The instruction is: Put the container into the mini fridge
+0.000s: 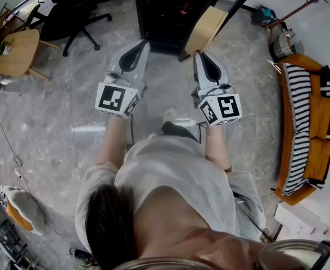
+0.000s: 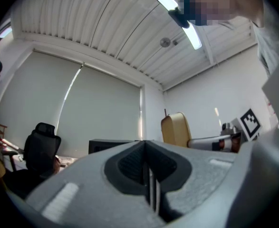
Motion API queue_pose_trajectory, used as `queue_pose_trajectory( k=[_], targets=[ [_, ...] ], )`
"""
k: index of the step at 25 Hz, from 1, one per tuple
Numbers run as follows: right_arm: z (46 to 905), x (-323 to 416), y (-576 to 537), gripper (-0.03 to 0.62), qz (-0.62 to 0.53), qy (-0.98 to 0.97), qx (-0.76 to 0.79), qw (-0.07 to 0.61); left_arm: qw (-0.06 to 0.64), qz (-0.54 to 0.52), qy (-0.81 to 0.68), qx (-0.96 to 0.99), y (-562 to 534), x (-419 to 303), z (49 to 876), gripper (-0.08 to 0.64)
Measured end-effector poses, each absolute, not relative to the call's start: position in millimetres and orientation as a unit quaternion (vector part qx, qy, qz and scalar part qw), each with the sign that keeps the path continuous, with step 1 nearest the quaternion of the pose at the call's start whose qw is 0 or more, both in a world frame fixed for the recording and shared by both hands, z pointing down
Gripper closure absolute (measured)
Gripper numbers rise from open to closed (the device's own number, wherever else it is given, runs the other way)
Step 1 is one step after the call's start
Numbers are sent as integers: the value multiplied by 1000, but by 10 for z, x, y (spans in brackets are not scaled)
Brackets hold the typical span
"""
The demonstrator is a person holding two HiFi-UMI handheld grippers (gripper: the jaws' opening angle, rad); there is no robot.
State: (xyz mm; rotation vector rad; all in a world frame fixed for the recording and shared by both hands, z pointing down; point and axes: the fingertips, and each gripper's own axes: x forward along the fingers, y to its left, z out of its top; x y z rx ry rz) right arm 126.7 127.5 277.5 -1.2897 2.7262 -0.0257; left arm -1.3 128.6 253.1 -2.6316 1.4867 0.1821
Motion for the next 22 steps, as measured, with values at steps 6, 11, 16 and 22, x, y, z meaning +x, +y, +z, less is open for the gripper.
queue_pose_trajectory(
  k=[6, 11, 16, 22],
  targets=[
    [2754, 1336, 724, 584, -2, 912, -405, 63, 59, 57, 507, -858, 787, 66, 2515, 558],
    [2772, 1462, 303, 584, -3, 919, -390, 63, 62, 56, 517, -852, 403, 217, 2523, 558],
    [2826, 1555, -33, 584, -8, 925, -374, 65, 67, 57, 530, -844, 118, 338, 2553, 558],
    [2877, 1525, -325, 584, -19, 932, -356, 67, 63, 50, 543, -836, -115, 335, 2586, 558]
  ],
)
